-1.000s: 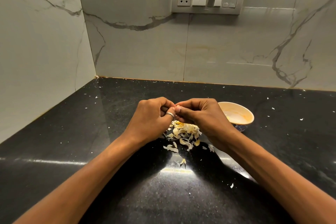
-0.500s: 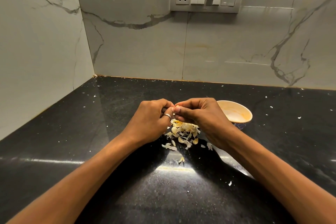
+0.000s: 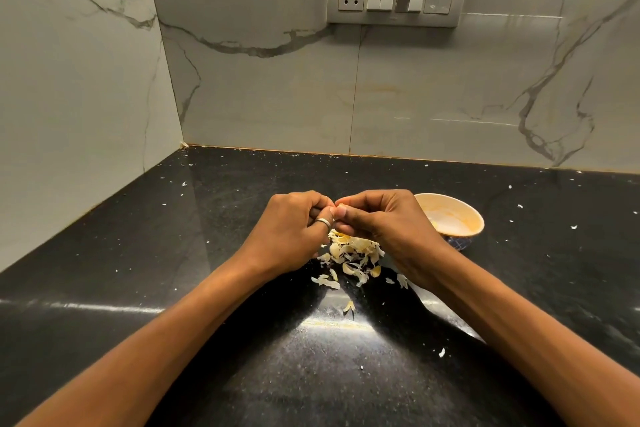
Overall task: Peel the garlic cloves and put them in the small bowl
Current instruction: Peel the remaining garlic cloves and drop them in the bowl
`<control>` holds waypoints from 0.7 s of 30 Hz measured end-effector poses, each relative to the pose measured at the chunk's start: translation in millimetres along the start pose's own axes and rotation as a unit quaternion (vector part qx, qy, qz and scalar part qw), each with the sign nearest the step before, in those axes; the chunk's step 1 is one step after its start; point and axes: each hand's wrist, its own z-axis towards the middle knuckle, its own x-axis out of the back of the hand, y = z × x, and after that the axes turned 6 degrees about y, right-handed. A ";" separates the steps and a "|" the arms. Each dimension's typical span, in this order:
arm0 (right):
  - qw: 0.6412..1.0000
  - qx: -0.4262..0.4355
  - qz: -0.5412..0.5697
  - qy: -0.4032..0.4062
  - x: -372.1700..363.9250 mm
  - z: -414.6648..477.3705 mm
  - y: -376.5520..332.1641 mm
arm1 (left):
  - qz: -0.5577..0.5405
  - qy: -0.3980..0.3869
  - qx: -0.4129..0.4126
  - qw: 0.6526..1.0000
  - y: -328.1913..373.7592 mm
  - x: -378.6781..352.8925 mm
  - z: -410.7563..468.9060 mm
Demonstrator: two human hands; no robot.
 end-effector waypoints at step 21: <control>0.998 0.018 -0.055 -0.031 0.3 3.1 2.4 | -0.139 -0.007 0.114 0.984 2.8 3.4 5.0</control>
